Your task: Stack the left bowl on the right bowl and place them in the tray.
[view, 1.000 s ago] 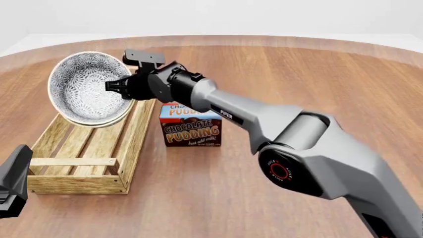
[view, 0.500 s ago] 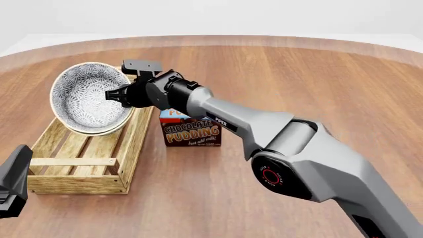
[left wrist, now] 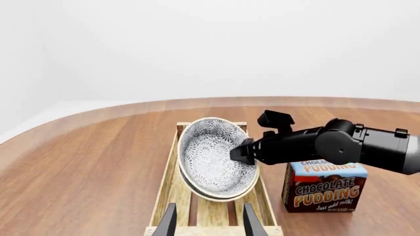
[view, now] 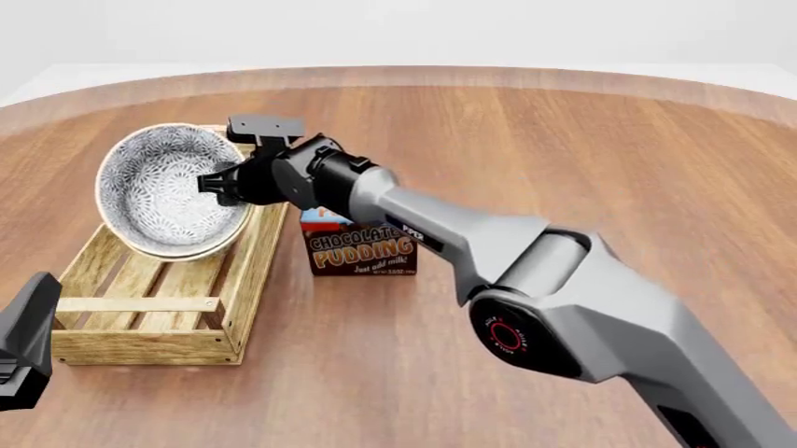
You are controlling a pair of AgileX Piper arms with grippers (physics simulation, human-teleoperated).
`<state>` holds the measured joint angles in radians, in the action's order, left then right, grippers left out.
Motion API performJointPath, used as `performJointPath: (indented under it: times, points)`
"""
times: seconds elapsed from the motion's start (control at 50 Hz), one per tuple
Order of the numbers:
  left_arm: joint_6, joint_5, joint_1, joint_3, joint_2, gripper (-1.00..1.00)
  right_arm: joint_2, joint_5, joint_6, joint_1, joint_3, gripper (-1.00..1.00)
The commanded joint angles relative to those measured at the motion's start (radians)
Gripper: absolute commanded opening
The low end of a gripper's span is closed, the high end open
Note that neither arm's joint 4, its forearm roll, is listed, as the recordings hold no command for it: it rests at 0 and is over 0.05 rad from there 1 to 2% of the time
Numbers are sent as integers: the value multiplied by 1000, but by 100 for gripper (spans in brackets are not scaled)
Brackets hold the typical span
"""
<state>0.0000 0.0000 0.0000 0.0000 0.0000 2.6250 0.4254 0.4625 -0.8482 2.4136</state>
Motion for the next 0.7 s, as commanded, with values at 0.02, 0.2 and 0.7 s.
performJointPath:
  times: [0.02, 0.2, 0.7]
  points:
    - [0, 0, 0, 0, 0, 100, 11, 8, -3, -2, 11, 100]
    - [0, 0, 0, 0, 0, 100, 6, -1, 0, -4, 3, 100]
    - [0, 0, 0, 0, 0, 100, -46, -5, 2, 11, -26, 100]
